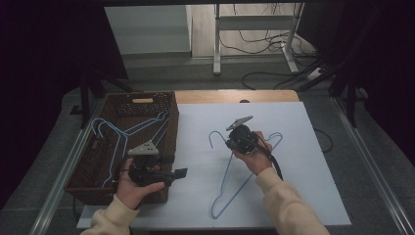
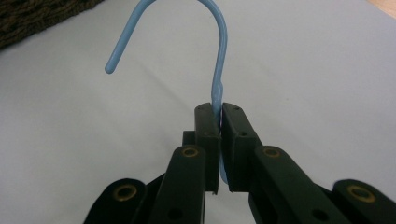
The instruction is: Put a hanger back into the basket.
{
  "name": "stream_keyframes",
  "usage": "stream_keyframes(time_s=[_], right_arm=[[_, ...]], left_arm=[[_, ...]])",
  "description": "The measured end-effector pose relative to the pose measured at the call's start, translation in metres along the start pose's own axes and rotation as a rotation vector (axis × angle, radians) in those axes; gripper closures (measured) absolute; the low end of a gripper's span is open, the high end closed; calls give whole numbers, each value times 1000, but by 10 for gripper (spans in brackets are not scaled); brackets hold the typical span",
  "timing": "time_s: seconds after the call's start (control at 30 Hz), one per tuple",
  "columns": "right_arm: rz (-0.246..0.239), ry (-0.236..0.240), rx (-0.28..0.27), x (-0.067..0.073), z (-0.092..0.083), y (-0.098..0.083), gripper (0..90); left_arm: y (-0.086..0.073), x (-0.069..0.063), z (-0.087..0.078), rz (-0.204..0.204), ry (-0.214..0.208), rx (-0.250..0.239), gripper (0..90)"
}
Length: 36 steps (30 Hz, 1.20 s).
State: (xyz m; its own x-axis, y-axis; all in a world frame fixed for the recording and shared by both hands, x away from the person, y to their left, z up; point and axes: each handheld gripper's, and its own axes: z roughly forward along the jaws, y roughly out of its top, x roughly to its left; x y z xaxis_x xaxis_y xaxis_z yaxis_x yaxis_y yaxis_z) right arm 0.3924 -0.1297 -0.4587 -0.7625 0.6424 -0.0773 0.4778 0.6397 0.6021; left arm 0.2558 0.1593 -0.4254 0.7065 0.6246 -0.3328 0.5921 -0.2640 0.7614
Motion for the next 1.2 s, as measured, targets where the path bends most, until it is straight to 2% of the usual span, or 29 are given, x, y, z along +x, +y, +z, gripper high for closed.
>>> stream_keyframes(time_s=[0.1,0.2,0.23,0.27,0.33,0.37,0.4,0.5,0.57,0.67,0.83,0.9,0.93,1.0,1.03,1.1,1.13,1.2], right_arm=[[11,3,-8,-1,-3,-3,861],[18,6,-16,-1,-4,-5,861],[20,6,-19,-1,-5,-6,862],[20,6,-22,-1,-5,-6,861],[26,9,-29,-1,-7,-7,861],[26,9,-29,-1,-7,-7,861],[33,11,-35,-1,-9,-9,861],[41,13,-43,-2,-11,-10,861],[52,14,-49,-3,-14,-12,861],[59,12,-55,-3,-15,-13,861],[59,10,-56,-2,-15,-14,861],[63,9,-56,-2,-15,-14,861],[63,9,-58,-2,-16,-14,861],[63,10,-60,-2,-16,-14,861],[64,11,-62,-2,-17,-14,861],[63,13,-64,-2,-18,-14,861],[70,20,-68,-2,-19,-15,861],[68,24,-71,-2,-20,-15,861]], left_arm=[[3,-4,8,3,-7,13,262],[6,-16,29,25,-22,53,262],[6,-16,29,25,-22,53,261],[8,-21,41,44,-29,78,262],[9,-24,51,49,-33,97,262],[9,-24,51,49,-33,97,262],[11,-26,60,46,-35,107,263],[12,-28,69,39,-34,116,265],[12,-30,83,28,-32,134,267],[11,-33,99,37,-10,163,273],[7,-33,129,27,-11,208,314],[6,-34,135,22,-11,216,346],[4,-32,145,17,-11,234,363],[4,-32,149,12,-12,237,413],[3,-31,155,-2,-11,239,443],[3,-29,157,-4,-11,248,531],[2,-27,161,-23,-25,251,578],[2,-25,164,-33,-42,262,654]])
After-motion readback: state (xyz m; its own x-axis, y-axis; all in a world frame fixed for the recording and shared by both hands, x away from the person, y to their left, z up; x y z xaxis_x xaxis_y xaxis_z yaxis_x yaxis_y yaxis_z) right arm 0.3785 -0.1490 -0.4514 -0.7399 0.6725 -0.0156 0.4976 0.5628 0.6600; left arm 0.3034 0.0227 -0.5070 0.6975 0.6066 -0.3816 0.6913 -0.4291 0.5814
